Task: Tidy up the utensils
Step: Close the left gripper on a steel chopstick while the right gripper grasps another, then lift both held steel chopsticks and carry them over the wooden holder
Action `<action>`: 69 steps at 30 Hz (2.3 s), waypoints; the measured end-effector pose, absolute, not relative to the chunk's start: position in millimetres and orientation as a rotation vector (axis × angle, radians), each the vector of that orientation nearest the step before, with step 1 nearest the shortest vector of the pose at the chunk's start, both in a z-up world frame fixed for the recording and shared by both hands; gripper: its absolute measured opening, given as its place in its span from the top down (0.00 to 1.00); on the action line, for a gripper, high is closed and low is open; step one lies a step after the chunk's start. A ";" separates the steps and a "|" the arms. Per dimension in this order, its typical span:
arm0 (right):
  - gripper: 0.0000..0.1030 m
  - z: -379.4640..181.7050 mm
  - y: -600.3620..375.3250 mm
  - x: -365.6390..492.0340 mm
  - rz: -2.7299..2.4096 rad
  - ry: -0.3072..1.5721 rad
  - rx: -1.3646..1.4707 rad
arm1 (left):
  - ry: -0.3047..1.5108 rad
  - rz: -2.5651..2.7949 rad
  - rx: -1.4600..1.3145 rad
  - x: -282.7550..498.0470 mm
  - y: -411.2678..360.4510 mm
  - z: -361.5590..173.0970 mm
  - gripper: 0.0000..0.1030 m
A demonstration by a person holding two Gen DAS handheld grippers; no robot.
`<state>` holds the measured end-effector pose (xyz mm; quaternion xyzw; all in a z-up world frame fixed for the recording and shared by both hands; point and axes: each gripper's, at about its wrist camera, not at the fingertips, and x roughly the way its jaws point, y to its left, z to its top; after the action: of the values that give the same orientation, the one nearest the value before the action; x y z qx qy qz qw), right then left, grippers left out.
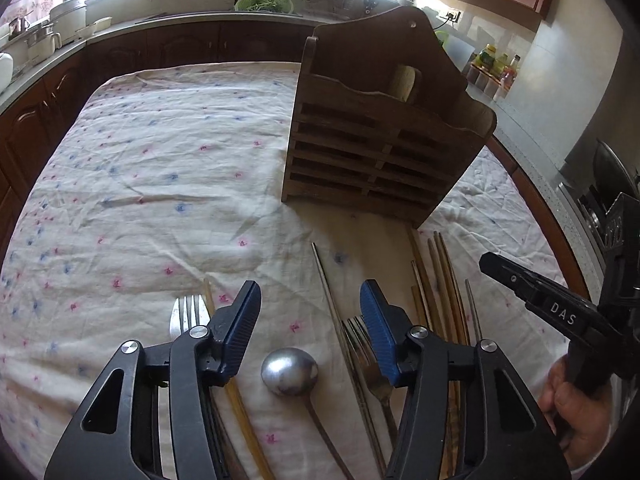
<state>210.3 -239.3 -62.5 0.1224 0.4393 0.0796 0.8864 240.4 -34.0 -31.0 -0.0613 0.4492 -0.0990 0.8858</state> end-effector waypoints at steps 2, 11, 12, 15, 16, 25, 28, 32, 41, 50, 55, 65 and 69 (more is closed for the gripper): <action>0.77 -67.8 -238.2 219.3 0.161 0.932 0.255 | 0.957 -0.210 -0.128 247.5 -37.6 -37.2 0.50; 0.85 -87.9 -234.3 245.9 0.146 1.007 0.230 | 1.034 -0.221 -0.106 273.7 -52.9 -57.5 0.62; 0.85 -89.5 -234.7 247.4 0.156 1.012 0.244 | 1.042 -0.223 -0.102 276.3 -54.7 -60.1 0.65; 0.85 -89.7 -230.7 251.6 0.155 1.017 0.218 | 1.047 -0.219 -0.075 280.7 -58.7 -63.7 0.69; 0.87 -90.2 -229.1 253.0 0.154 1.021 0.209 | 1.046 -0.219 -0.061 281.5 -60.7 -63.7 0.69; 0.89 -90.4 -199.1 260.5 0.113 1.002 -0.011 | 1.016 -0.209 0.104 283.1 -88.5 -65.7 0.80; 0.92 -90.2 -199.4 259.6 0.125 0.996 -0.013 | 1.007 -0.215 0.103 282.2 -94.1 -64.8 0.93; 0.94 -90.0 -202.8 259.7 0.129 0.992 0.027 | 1.004 -0.221 0.093 280.6 -96.5 -62.4 0.93; 0.96 -76.9 -212.3 248.4 0.180 0.972 0.150 | 0.993 -0.263 -0.009 270.5 -73.5 -50.6 0.95; 0.96 -32.7 -220.2 218.9 0.218 0.875 0.197 | 0.877 -0.319 -0.085 224.2 -45.2 3.1 0.96; 0.96 0.2 -223.1 193.1 0.240 0.799 0.209 | 0.795 -0.346 -0.117 190.9 -30.5 37.9 0.96; 0.96 51.4 -227.0 141.8 0.268 0.677 0.197 | 0.690 -0.386 -0.122 139.3 -27.4 79.4 0.96; 0.96 60.4 -230.1 129.7 0.270 0.654 0.196 | 0.668 -0.395 -0.131 128.7 -25.4 84.0 0.96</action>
<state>129.7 -230.1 60.4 0.0957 0.3196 0.1321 0.9334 128.7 -25.4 84.0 -0.0639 0.3255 -0.1925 0.9235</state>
